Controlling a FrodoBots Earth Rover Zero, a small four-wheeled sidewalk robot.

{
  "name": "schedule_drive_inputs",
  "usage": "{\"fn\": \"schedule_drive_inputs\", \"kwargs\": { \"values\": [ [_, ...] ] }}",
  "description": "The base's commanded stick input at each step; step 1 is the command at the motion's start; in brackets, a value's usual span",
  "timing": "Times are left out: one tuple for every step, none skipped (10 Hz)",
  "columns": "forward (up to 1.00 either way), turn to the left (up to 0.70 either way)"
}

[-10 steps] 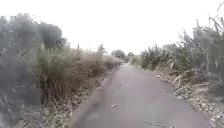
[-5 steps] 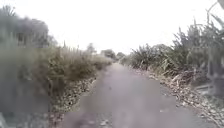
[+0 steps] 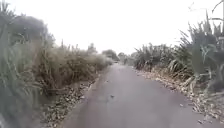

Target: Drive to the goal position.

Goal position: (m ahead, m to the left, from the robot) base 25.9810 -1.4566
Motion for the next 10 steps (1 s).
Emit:
{"fn": "schedule_drive_inputs", "kwargs": {
  "values": [
    [0.85,-0.34],
    [0.85,0.00],
    [0.85,0.00],
    [0.85,0.00],
    [0.85,0.00],
    [0.85,0.00],
    [0.85,0.00],
    [0.85,-0.34],
    [0.85,-0.34],
    [0.85,-0.34]
  ]
}}
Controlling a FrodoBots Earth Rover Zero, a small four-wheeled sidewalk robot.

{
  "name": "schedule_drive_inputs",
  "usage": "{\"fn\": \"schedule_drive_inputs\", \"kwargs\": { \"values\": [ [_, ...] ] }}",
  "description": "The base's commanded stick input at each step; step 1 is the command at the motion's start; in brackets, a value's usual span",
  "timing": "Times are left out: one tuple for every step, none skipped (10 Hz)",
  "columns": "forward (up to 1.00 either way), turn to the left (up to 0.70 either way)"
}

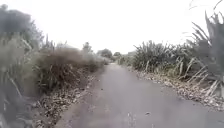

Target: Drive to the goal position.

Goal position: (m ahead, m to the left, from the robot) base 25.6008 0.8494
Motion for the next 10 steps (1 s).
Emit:
{"fn": "schedule_drive_inputs", "kwargs": {
  "values": [
    [0.85,-0.34],
    [0.85,-0.34],
    [0.85,0.00],
    [0.85,0.00],
    [0.85,0.00],
    [0.85,0.00],
    [0.85,0.00],
    [0.85,0.00],
    [0.85,0.00],
    [0.85,0.00]
  ]
}}
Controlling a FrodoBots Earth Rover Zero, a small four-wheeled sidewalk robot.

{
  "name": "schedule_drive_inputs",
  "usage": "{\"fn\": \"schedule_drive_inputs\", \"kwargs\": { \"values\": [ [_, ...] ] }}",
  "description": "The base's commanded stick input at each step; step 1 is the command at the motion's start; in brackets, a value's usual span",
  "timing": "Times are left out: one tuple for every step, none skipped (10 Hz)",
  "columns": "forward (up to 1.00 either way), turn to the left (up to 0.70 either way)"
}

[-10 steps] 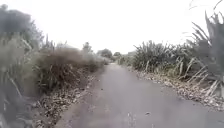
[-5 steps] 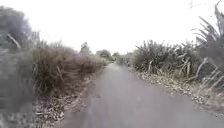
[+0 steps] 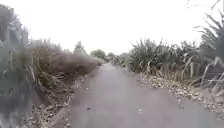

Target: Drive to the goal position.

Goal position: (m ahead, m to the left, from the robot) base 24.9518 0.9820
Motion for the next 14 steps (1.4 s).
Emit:
{"fn": "schedule_drive_inputs", "kwargs": {
  "values": [
    [0.85,0.00],
    [0.85,-0.34],
    [0.85,-0.34],
    [0.85,-0.34],
    [0.85,0.00],
    [0.85,0.00],
    [0.85,0.00],
    [0.85,0.00],
    [0.85,0.00],
    [0.85,0.00],
    [0.85,0.00],
    [0.85,0.00],
    [0.85,0.00],
    [0.85,0.00]
  ]
}}
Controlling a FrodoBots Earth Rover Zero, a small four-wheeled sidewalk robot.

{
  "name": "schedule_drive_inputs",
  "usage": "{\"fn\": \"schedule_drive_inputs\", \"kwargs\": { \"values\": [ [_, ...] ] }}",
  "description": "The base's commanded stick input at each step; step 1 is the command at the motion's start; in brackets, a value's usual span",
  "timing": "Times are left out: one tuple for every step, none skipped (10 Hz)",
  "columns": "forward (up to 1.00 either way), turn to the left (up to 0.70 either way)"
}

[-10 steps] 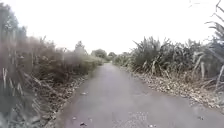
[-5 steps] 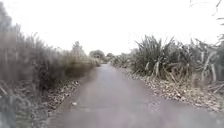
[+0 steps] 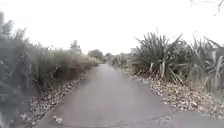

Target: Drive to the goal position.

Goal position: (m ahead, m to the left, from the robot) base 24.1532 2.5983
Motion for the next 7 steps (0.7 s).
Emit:
{"fn": "schedule_drive_inputs", "kwargs": {
  "values": [
    [0.85,0.00],
    [0.85,0.00],
    [0.85,0.00],
    [0.85,0.00],
    [0.85,0.00],
    [0.85,0.00],
    [0.85,0.00]
  ]
}}
